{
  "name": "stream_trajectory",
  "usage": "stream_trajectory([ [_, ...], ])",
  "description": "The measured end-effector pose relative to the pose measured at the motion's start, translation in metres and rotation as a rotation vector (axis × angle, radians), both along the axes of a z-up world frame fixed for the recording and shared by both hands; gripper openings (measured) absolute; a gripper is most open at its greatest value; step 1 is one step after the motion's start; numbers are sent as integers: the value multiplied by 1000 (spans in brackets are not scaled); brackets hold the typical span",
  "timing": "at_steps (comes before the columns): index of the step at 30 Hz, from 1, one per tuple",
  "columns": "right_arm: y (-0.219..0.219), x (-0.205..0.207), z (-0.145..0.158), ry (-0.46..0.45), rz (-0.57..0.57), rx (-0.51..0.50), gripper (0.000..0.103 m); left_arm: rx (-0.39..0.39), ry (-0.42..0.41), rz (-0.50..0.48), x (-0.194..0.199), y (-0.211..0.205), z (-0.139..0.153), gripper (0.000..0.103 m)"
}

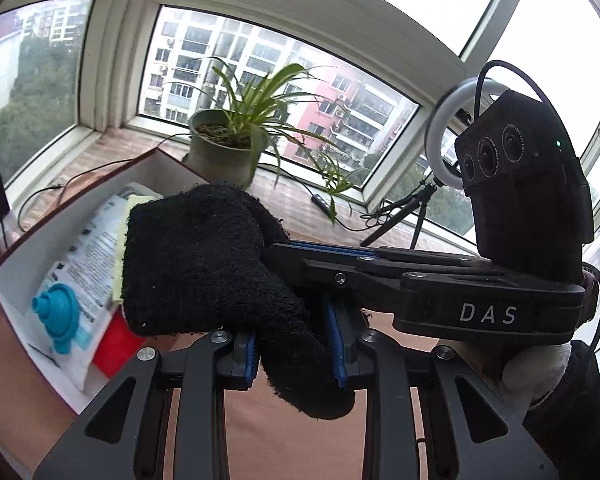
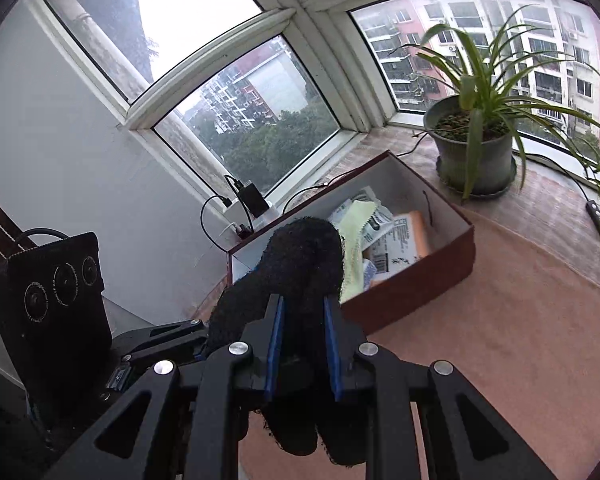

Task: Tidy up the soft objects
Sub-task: 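Lift the glove with both tools and carry it over the box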

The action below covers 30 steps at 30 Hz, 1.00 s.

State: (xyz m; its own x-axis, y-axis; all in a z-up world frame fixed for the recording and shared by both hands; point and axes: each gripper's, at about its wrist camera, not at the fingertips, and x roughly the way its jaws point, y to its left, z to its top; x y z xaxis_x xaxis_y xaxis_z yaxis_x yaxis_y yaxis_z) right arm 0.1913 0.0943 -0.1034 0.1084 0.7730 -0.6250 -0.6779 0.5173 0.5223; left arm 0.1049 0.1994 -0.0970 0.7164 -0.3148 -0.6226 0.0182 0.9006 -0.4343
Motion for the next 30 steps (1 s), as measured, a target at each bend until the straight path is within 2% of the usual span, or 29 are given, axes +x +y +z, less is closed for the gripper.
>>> stream_trajectory([
  [7,66,8,-2,1,11,4,19,21,1,28,6,55,-6,26],
  [16,116,23,-18,-2,4,-47,19,19,37,41,24,99,-26,26],
  [24,133,40,-34,-15,-38,-109,19,33,64,63,34,119,-40,26],
  [30,127,49,-36,-23,-82,-139,21,41,129,55,39,128,-53,27],
])
